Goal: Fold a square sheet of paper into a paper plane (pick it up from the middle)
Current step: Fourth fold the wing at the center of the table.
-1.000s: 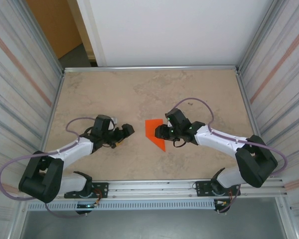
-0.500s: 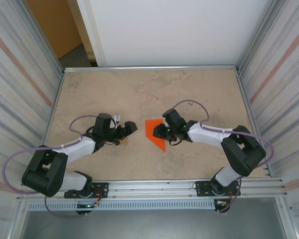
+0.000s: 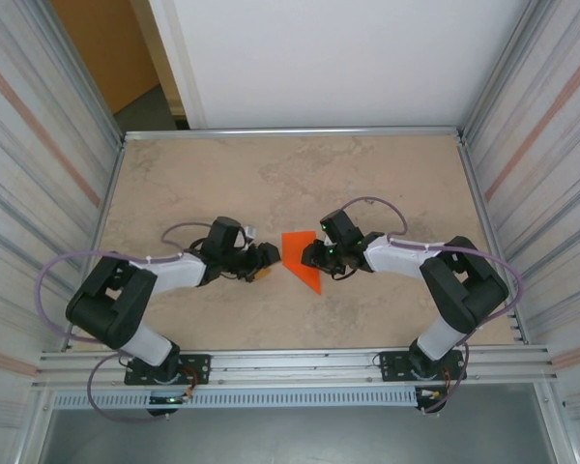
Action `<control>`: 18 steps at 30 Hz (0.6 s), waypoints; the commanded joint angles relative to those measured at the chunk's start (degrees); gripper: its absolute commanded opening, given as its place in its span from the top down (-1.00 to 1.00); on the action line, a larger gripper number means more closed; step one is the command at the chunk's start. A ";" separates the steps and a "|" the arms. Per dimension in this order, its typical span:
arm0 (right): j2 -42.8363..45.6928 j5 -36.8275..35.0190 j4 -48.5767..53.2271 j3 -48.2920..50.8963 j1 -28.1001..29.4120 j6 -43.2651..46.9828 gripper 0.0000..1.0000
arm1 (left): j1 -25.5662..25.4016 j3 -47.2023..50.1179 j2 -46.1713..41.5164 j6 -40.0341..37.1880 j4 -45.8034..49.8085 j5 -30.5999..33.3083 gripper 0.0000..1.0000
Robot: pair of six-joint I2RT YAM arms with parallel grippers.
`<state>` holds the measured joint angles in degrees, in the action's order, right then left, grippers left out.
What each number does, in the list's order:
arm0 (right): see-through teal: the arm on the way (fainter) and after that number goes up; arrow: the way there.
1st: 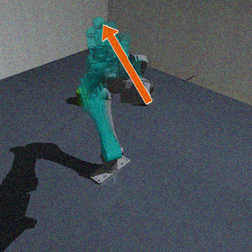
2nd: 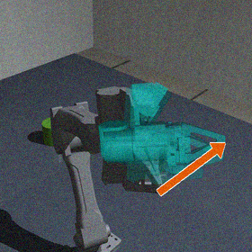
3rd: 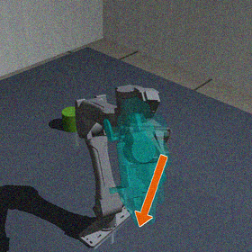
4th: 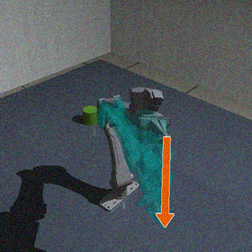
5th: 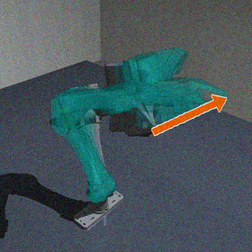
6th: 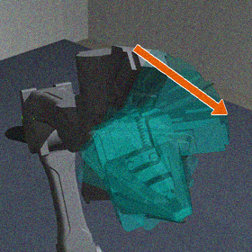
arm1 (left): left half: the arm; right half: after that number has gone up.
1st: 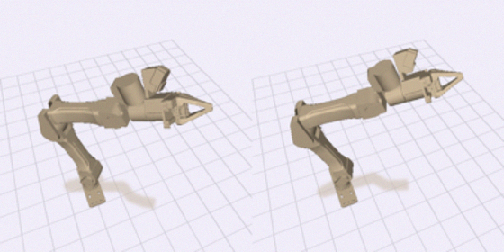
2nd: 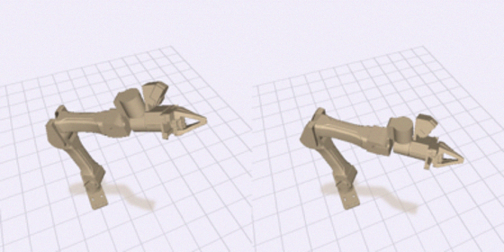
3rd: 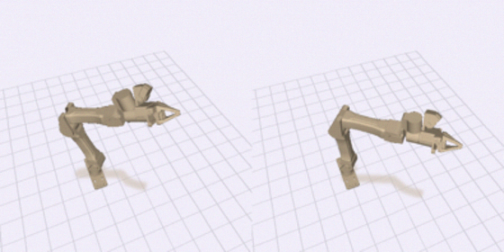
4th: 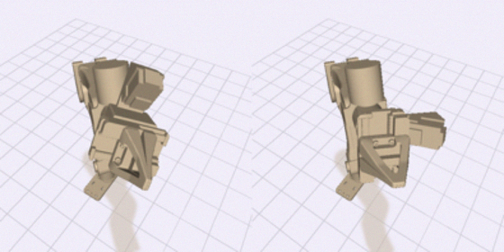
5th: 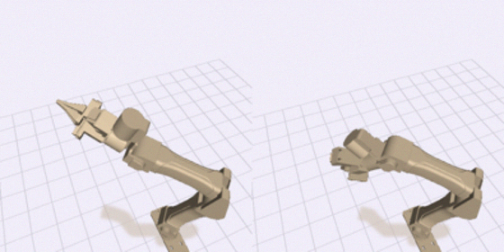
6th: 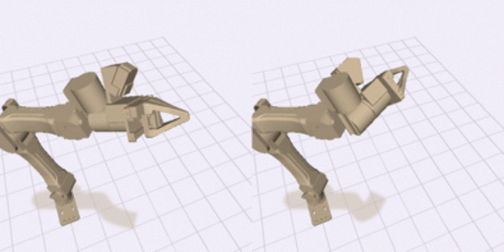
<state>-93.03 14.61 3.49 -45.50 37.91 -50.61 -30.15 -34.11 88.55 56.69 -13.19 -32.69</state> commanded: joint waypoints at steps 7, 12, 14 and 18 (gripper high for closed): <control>-1.11 0.31 0.60 1.23 -0.52 0.55 0.27 | -2.25 -5.08 6.41 1.08 -1.31 -1.91 0.10; -2.06 0.45 1.33 1.09 -0.61 0.21 0.29 | -2.58 -5.67 7.91 1.75 -0.23 -0.99 0.24; -2.57 0.93 1.18 1.22 -0.56 -0.27 0.30 | -2.58 -5.62 8.43 1.77 0.02 -0.73 0.28; -3.12 1.01 1.08 1.42 -0.57 -0.54 0.32 | -2.68 -6.13 9.39 1.97 -0.23 -1.16 0.37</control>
<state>-94.91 15.20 3.31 -44.97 37.74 -50.61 -32.56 -38.65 96.92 58.39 -13.61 -33.43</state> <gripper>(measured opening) 0.344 0.321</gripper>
